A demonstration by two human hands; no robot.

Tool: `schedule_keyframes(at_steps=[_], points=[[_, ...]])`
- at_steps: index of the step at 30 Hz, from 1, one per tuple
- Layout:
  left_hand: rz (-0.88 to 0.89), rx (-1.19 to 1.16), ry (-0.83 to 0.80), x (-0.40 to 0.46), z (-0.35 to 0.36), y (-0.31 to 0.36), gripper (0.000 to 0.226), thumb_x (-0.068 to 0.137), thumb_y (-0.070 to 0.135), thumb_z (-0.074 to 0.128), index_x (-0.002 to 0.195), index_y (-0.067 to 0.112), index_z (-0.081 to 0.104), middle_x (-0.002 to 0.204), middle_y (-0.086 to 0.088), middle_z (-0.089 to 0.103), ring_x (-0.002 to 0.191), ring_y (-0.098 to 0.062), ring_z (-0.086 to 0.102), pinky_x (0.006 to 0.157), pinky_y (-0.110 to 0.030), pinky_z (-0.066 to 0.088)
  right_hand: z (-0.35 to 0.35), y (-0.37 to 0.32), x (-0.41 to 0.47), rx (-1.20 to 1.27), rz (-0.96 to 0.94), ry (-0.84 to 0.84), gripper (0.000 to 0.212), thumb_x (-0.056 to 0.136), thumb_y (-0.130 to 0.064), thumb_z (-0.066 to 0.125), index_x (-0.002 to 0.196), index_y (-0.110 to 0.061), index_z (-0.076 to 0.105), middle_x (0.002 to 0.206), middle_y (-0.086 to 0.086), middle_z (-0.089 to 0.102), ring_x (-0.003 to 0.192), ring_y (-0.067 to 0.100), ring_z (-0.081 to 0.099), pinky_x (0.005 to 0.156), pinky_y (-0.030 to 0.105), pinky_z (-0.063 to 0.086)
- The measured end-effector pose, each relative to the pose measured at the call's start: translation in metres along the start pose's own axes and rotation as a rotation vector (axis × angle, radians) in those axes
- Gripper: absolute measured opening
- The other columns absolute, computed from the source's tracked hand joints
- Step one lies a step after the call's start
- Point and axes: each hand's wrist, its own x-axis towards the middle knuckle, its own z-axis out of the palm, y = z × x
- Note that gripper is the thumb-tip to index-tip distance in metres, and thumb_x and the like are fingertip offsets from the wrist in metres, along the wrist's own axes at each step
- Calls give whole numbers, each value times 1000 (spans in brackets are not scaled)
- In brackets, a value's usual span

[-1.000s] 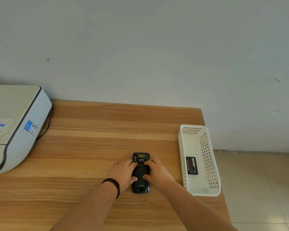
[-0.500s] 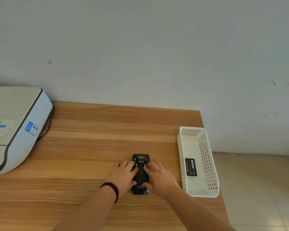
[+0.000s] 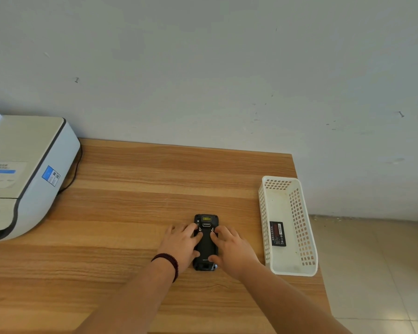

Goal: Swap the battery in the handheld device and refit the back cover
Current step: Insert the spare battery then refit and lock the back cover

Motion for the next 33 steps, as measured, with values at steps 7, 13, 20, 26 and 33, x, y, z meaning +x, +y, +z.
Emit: schedule_keyframes(at_steps=[7, 13, 20, 26, 33], points=[[15, -7, 19, 2, 1, -2, 56, 90, 45, 52, 140, 22, 42, 144, 2, 38, 134, -20, 28, 108, -43, 23, -5, 2, -2, 36, 40, -11, 64, 93, -49, 52, 148, -21, 34, 148, -5, 32, 137, 18, 27, 112, 36, 32], [0, -33, 2, 0, 4, -2, 56, 91, 45, 51, 142, 23, 39, 148, 2, 30, 136, -21, 26, 109, -43, 21, -3, 2, -4, 35, 58, -26, 65, 94, -51, 49, 149, -23, 30, 148, -4, 32, 136, 19, 27, 111, 37, 33], [-1, -77, -21, 2, 3, -1, 57, 91, 44, 53, 141, 22, 39, 147, 2, 30, 135, -21, 27, 111, -43, 23, -3, 5, -3, 88, 90, -35, 63, 93, -53, 50, 148, -28, 33, 149, -7, 31, 137, 17, 27, 113, 37, 30], [-18, -198, 12, 11, -5, -9, 53, 89, 47, 54, 137, 27, 43, 141, 6, 40, 131, -17, 35, 110, -39, 29, -22, 3, 16, 119, 75, 15, 47, 94, -44, 52, 138, -28, 48, 141, -6, 43, 130, 18, 38, 107, 37, 37], [-19, -159, -20, 27, -16, -12, 44, 88, 41, 58, 130, 27, 52, 131, 3, 46, 124, -19, 40, 106, -38, 32, -26, 3, 30, 5, 23, -29, 47, 91, -40, 59, 134, -23, 51, 137, -3, 45, 125, 20, 42, 103, 39, 39]])
